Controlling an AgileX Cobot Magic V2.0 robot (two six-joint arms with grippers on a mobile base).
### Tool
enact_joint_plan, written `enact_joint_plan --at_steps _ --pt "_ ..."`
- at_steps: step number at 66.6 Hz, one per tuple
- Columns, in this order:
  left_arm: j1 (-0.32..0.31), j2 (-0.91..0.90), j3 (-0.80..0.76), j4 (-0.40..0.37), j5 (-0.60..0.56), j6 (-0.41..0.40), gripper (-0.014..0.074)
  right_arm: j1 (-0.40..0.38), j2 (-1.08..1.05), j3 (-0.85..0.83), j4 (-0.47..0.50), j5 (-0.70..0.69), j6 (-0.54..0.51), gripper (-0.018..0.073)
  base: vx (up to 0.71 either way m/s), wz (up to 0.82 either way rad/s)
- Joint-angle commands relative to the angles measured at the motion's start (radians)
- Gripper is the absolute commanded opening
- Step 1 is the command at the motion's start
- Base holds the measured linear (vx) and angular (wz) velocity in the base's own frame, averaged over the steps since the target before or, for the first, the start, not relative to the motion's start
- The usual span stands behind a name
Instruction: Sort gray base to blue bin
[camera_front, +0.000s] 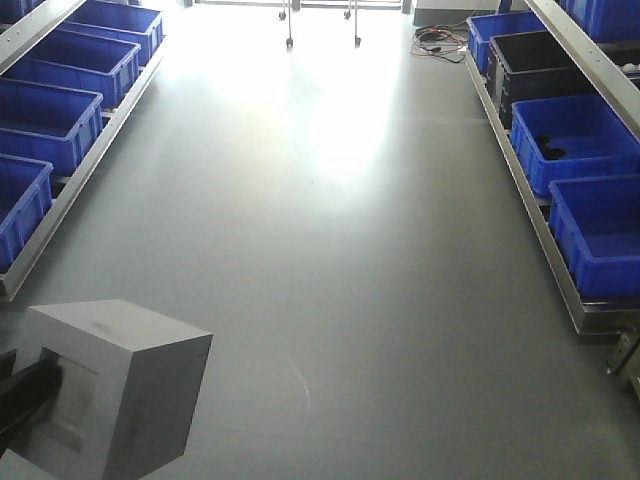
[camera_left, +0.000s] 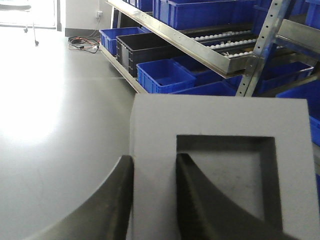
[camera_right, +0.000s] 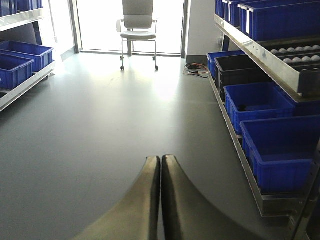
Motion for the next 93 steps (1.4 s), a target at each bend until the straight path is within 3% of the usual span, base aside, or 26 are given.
enact_joint_plan --at_steps 1,30,93 --pt "-0.007 0.002 -0.03 -0.002 -0.103 -0.006 -0.0007 -0.006 -0.007 0.005 -0.009 -0.078 -0.012 -0.0005 0.48 0.04" --pt "-0.007 0.002 -0.03 -0.002 -0.103 -0.006 -0.0007 -0.006 -0.007 0.005 -0.009 -0.078 -0.012 -0.0005 0.42 0.3" --pt "-0.007 0.002 -0.03 -0.002 -0.103 -0.006 -0.0007 -0.006 -0.007 0.005 -0.009 -0.081 -0.012 -0.0005 0.27 0.87"
